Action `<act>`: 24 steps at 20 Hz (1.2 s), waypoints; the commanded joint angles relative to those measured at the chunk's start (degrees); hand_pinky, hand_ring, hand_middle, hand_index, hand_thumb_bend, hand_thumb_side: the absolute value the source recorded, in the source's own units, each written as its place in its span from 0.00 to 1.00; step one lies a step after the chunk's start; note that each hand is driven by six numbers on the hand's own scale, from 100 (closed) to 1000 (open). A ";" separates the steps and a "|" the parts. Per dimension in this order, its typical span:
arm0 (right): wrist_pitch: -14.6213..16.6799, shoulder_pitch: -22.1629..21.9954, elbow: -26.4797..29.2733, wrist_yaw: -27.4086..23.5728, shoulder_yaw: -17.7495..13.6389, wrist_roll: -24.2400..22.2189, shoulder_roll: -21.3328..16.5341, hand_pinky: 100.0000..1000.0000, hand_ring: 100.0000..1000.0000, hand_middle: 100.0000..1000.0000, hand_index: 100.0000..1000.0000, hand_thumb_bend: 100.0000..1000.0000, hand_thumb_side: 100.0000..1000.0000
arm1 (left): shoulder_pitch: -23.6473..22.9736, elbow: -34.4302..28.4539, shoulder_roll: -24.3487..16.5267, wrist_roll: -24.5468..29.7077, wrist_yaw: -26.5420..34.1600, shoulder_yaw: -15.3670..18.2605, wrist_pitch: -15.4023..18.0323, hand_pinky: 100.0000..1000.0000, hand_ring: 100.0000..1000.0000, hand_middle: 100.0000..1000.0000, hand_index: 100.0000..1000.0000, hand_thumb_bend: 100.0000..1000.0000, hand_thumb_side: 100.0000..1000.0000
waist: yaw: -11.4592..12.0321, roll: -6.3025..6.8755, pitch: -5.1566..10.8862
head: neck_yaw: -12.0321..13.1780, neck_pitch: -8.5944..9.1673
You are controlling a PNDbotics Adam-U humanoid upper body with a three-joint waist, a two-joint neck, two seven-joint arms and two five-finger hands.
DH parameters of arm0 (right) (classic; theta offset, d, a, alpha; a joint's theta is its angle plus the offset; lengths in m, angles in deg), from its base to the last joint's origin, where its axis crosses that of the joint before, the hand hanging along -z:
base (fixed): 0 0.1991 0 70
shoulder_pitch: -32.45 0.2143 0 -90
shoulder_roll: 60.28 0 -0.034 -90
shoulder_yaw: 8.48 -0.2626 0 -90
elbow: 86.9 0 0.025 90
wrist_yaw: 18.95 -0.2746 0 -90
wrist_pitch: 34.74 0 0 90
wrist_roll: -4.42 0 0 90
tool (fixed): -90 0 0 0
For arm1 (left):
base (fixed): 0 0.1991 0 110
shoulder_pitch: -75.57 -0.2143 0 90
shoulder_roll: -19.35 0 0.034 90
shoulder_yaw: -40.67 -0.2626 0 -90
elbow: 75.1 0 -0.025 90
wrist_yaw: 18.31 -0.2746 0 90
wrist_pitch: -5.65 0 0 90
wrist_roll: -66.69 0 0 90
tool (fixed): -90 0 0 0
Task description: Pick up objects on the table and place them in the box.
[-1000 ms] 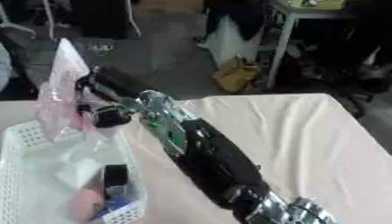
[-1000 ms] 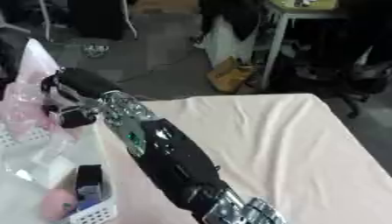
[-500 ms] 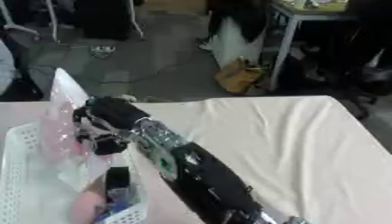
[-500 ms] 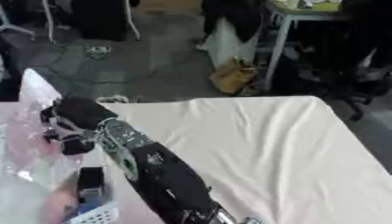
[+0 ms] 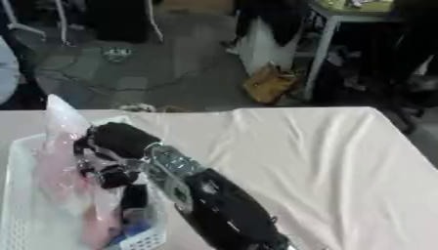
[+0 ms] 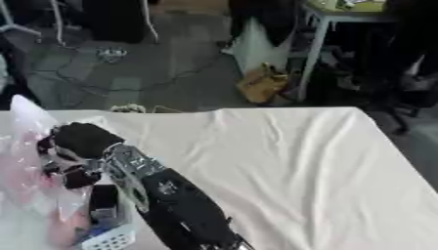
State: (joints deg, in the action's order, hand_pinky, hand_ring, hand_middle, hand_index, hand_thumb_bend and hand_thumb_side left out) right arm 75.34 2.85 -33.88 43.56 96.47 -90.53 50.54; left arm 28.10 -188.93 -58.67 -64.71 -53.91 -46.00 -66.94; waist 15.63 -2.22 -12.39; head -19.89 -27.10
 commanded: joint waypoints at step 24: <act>12.75 0.91 1.74 -2.20 1.37 -8.48 -2.97 1.00 1.00 1.00 1.00 0.13 1.00 | 1.37 -0.76 -0.13 0.11 0.01 0.03 0.50 0.84 0.91 0.76 0.79 0.00 0.72 | -0.67 -0.18 -0.07 | -0.15 -1.36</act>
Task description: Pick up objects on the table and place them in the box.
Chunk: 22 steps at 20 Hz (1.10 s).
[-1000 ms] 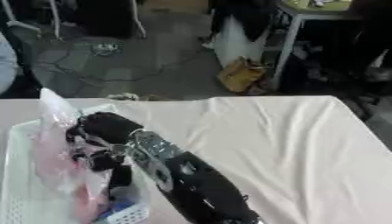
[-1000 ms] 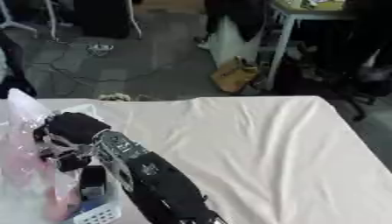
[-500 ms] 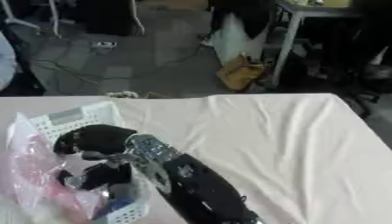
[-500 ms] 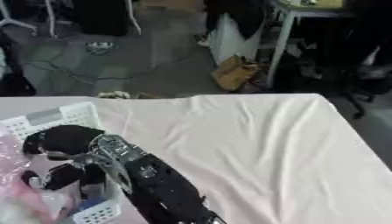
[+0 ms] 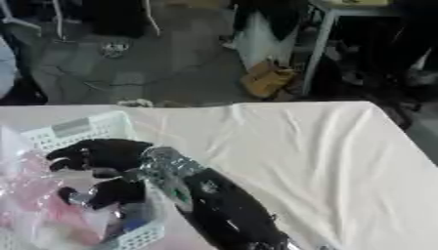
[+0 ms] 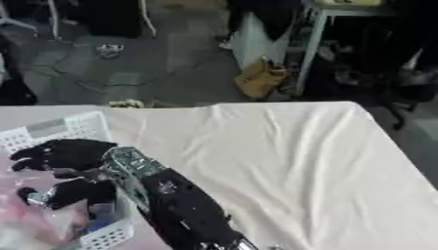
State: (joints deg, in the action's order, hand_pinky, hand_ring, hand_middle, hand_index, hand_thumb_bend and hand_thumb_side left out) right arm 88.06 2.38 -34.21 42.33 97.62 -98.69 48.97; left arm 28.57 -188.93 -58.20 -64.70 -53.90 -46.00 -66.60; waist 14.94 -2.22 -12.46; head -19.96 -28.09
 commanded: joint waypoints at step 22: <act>-13.62 2.77 28.85 -31.89 -3.05 1.93 -11.62 1.00 1.00 1.00 1.00 0.08 1.00 | -0.69 -0.76 -2.12 -1.73 -2.05 0.41 -1.44 0.86 0.96 0.88 0.94 0.00 0.84 | -3.62 1.91 2.57 | 1.57 -0.74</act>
